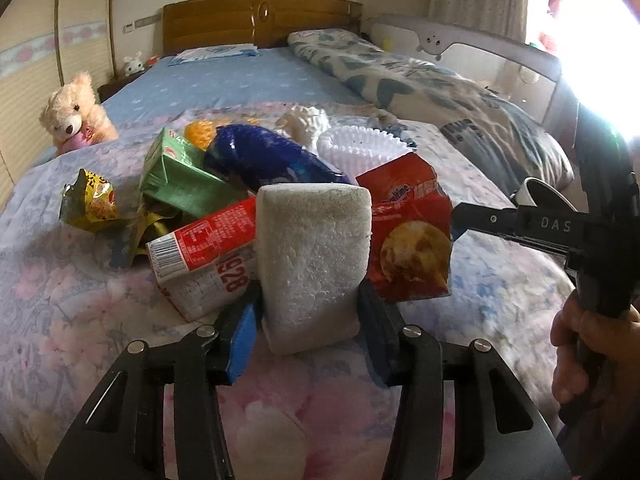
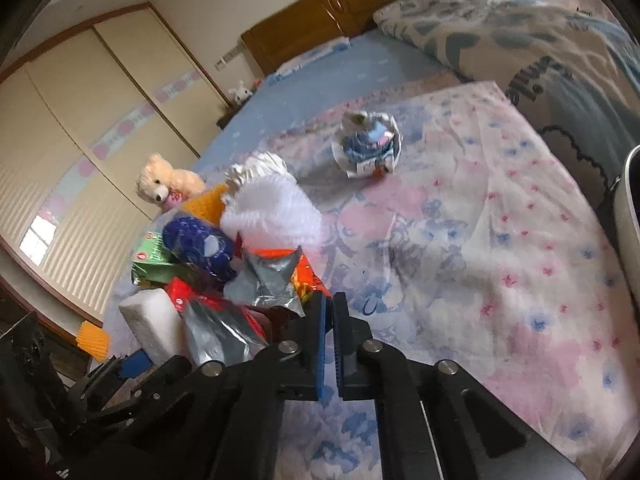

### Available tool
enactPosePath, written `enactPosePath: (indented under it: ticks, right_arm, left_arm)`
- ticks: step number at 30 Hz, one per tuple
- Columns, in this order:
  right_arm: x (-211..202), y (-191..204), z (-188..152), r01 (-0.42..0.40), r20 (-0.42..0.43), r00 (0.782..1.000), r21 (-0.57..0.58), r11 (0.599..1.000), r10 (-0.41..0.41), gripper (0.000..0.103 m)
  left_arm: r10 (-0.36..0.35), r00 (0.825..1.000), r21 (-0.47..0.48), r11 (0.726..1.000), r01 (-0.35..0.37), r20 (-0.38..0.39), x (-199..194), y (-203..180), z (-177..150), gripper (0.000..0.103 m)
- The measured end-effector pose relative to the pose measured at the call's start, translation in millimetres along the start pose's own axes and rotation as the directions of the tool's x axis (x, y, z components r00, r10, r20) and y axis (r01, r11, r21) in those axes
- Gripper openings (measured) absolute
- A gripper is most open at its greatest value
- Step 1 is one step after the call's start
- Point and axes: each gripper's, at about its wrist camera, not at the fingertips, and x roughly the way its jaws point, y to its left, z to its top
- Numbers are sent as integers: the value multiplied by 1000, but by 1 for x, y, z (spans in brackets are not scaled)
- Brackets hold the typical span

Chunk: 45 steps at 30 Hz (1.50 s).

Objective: Collect trash
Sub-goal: 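Grasp the white foam block with the left tool while the right tool grasps the red snack bag, then carry both items over the black bin and open both tools to drop them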

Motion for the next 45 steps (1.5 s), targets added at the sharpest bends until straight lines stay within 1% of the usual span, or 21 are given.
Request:
enactPosePath:
  ticks: [3, 5, 6, 9, 13, 19, 23, 26, 28, 35, 39, 45]
  right_arm:
    - [-11, 1, -2, 16, 23, 1000, -17, 1000, -16, 2]
    - [-18, 0, -3, 7, 43, 999, -16, 1000, -6, 2]
    - [-20, 1, -3, 15, 51, 999, -26, 1000, -14, 2]
    - [-28, 0, -6, 22, 61, 998, -27, 999, -20, 1]
    - [-43, -7, -14, 45, 83, 996, -11, 999, -44, 1]
    - [-72, -30, -25, 62, 116, 991, 41, 997, -66, 1]
    - [-91, -40, -29, 71, 142, 987, 66, 995, -80, 1]
    - [-106, -48, -31, 79, 167, 982, 80, 994, -91, 1]
    - [-114, -52, -33, 82, 177, 979, 87, 993, -97, 1]
    - [-135, -70, -36, 105, 205, 970, 119, 987, -128, 1]
    - [-149, -81, -34, 120, 221, 964, 136, 983, -148, 1]
    - [-168, -95, -30, 140, 248, 953, 154, 978, -175, 1]
  left_arm:
    - [-4, 1000, -5, 1000, 4, 6, -6, 1, -2, 46]
    - [-3, 1000, -13, 1000, 3, 13, -11, 3, -3, 45]
    - [0, 1000, -16, 1000, 0, 17, -14, 4, -4, 45]
    - [7, 1000, -23, 1000, -6, 28, -22, 6, -7, 45]
    - [-20, 999, -17, 1000, 20, 32, -31, 2, -10, 45]
    - [-96, 995, 45, 995, 94, 37, -39, -27, -12, 45]
    - [-142, 989, 95, 986, 138, 34, -42, -52, -8, 45]
    - [-171, 985, 115, 979, 167, 24, -42, -67, -5, 45]
    - [-180, 983, 133, 975, 176, 20, -42, -77, -3, 45]
    - [-214, 976, 169, 962, 216, -33, -27, -109, 4, 45]
    - [-238, 969, 192, 950, 247, -69, -15, -128, 11, 45]
    - [-267, 959, 235, 930, 283, -98, -5, -157, 22, 45]
